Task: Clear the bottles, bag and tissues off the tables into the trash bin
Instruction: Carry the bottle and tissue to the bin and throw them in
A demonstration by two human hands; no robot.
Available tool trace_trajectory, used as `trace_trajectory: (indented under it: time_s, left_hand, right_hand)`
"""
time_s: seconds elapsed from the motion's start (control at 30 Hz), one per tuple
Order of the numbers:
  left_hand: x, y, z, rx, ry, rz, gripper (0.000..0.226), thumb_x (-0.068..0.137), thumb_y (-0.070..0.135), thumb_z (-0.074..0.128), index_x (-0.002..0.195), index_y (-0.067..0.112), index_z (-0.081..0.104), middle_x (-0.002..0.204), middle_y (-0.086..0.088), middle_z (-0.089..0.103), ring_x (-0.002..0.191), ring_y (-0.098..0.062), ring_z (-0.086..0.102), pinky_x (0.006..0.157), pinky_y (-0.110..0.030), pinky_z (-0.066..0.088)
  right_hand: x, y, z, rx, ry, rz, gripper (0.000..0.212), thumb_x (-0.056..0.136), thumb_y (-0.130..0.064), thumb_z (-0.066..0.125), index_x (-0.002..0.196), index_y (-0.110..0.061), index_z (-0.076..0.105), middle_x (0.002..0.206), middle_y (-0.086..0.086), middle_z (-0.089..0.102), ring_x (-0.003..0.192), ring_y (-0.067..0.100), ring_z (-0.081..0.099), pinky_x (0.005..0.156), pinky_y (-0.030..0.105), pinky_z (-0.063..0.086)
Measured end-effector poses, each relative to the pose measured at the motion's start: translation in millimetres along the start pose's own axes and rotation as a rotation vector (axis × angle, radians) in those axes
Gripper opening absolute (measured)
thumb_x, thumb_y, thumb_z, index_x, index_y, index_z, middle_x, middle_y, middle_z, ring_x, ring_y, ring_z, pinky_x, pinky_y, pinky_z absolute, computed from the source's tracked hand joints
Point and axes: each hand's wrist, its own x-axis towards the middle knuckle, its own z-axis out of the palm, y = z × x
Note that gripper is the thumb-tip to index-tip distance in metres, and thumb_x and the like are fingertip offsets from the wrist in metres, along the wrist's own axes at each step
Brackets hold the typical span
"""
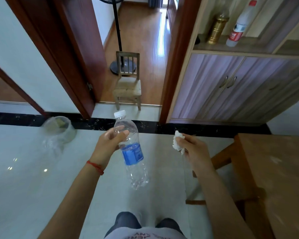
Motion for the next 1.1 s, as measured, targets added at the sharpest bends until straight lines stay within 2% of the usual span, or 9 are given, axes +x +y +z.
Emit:
trace_trajectory:
  time_s: [0.13, 0.27, 0.37, 0.47, 0.6, 0.77, 0.87, 0.97, 1.1]
  left_hand:
    - [21.6, 1.9, -2.1, -0.014, -0.016, 0.000, 0.011, 0.088, 0.020, 0.056, 0.097, 0.023, 0.059, 0.102, -0.010, 0.064, 0.092, -0.023, 0.060, 0.079, -0.033, 0.052]
    - [55.2, 7.8, 2.4, 0.014, -0.040, -0.010, 0.020, 0.088, 0.021, 0.056, 0.107, 0.018, 0.058, 0.104, -0.010, 0.064, 0.093, -0.022, 0.060, 0.071, -0.023, 0.055]
    - [86.5, 15.1, 12.9, 0.008, -0.060, -0.020, 0.020, 0.087, 0.019, 0.057, 0.107, 0.017, 0.058, 0.103, -0.010, 0.065, 0.093, -0.022, 0.062, 0.066, -0.019, 0.056]
    - [127.7, 25.5, 32.1, 0.014, -0.065, -0.031, 0.021, 0.086, 0.021, 0.059, 0.107, 0.018, 0.058, 0.106, -0.012, 0.066, 0.096, -0.022, 0.063, 0.075, -0.025, 0.056]
    - [183.4, 43.7, 68.0, 0.029, -0.072, -0.049, 0.043, 0.082, 0.027, 0.064, 0.121, 0.011, 0.054, 0.110, -0.013, 0.065, 0.099, -0.024, 0.064, 0.091, -0.037, 0.051]
    - [253.6, 75.6, 119.0, 0.041, -0.140, -0.046, 0.040, 0.076, 0.029, 0.069, 0.111, 0.015, 0.057, 0.100, -0.007, 0.066, 0.087, -0.017, 0.064, 0.078, -0.027, 0.055]
    - [294.9, 90.2, 149.0, 0.039, -0.169, -0.045, 0.040, 0.078, 0.027, 0.068, 0.114, 0.012, 0.057, 0.100, -0.007, 0.065, 0.087, -0.017, 0.063, 0.074, -0.027, 0.055]
    - [327.9, 101.2, 175.6, 0.066, -0.195, -0.042, 0.045, 0.079, 0.031, 0.066, 0.117, 0.009, 0.056, 0.103, -0.009, 0.064, 0.089, -0.019, 0.062, 0.079, -0.032, 0.054]
    - [369.1, 119.5, 208.8, 0.114, -0.280, -0.031, 0.057, 0.058, 0.049, 0.067, 0.107, 0.021, 0.061, 0.103, -0.005, 0.066, 0.092, -0.019, 0.062, 0.083, -0.037, 0.052]
  right_hand:
    - [20.2, -2.1, 8.2, 0.019, 0.018, 0.005, 0.025, 0.080, -0.008, 0.067, 0.064, -0.027, 0.067, 0.058, -0.008, 0.068, 0.071, 0.016, 0.058, 0.068, 0.026, 0.047]
    - [44.7, -6.6, 11.1, 0.032, 0.032, 0.023, 0.023, 0.081, -0.009, 0.067, 0.066, -0.027, 0.068, 0.071, -0.003, 0.068, 0.078, 0.018, 0.060, 0.080, 0.034, 0.049]
    - [73.3, -13.5, 7.9, 0.055, 0.047, 0.028, 0.014, 0.081, -0.010, 0.068, 0.075, -0.023, 0.069, 0.074, 0.001, 0.068, 0.077, 0.018, 0.060, 0.073, 0.030, 0.048]
    - [112.6, -27.5, 0.9, 0.101, 0.056, 0.033, 0.011, 0.079, -0.010, 0.069, 0.076, -0.021, 0.071, 0.074, 0.004, 0.067, 0.076, 0.021, 0.057, 0.071, 0.030, 0.045]
    - [170.7, -49.6, -12.5, 0.120, 0.064, 0.028, 0.018, 0.079, -0.008, 0.069, 0.064, -0.017, 0.073, 0.069, 0.007, 0.066, 0.073, 0.022, 0.056, 0.071, 0.033, 0.041]
    - [246.5, -85.3, -36.5, 0.150, 0.097, 0.014, 0.015, 0.082, -0.005, 0.065, 0.072, -0.014, 0.069, 0.052, -0.006, 0.063, 0.048, 0.001, 0.055, 0.048, 0.012, 0.041]
    - [285.9, -105.9, -49.8, 0.167, 0.107, -0.005, 0.020, 0.083, -0.002, 0.063, 0.071, -0.017, 0.066, 0.046, -0.010, 0.062, 0.043, -0.003, 0.055, 0.045, 0.009, 0.042]
    - [317.6, -119.5, -59.5, 0.191, 0.143, 0.013, 0.013, 0.083, -0.004, 0.065, 0.078, -0.014, 0.070, 0.057, -0.003, 0.067, 0.054, 0.004, 0.061, 0.054, 0.014, 0.047]
    - [355.2, -130.3, -72.8, 0.220, 0.214, 0.056, 0.014, 0.081, -0.006, 0.067, 0.093, -0.012, 0.070, 0.081, 0.009, 0.069, 0.076, 0.018, 0.063, 0.072, 0.025, 0.049]
